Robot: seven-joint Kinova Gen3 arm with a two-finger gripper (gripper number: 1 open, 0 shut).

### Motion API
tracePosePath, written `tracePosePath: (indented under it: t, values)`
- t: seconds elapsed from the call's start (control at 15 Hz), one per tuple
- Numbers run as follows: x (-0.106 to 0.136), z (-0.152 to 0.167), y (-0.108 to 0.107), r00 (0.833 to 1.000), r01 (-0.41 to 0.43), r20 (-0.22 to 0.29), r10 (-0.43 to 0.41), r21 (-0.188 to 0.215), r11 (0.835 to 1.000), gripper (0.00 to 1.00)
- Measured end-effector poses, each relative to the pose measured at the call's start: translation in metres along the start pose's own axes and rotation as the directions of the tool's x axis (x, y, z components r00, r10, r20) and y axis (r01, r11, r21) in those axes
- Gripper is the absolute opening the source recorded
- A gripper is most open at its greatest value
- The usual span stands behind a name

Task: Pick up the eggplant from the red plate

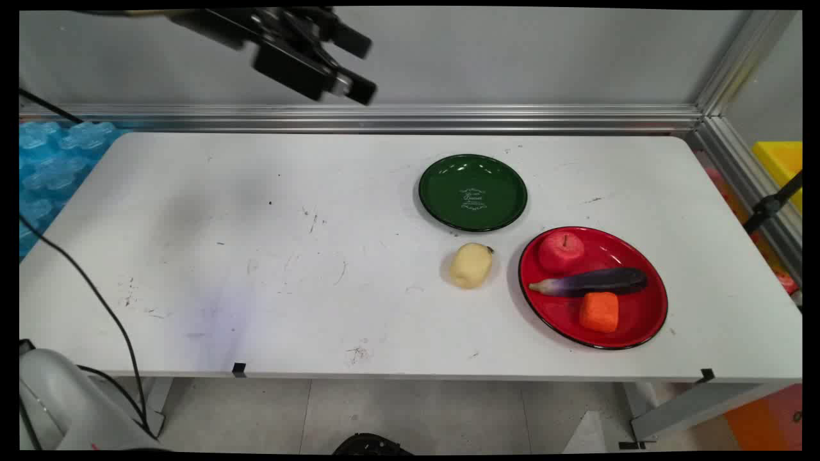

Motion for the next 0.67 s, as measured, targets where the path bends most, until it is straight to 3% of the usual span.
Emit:
tracePosePath:
  t: [0.67]
  values:
    - [0.03, 0.155, -0.01, 0.985, -0.141, 0.093, 0.145, -0.043, 0.989, 1.0]
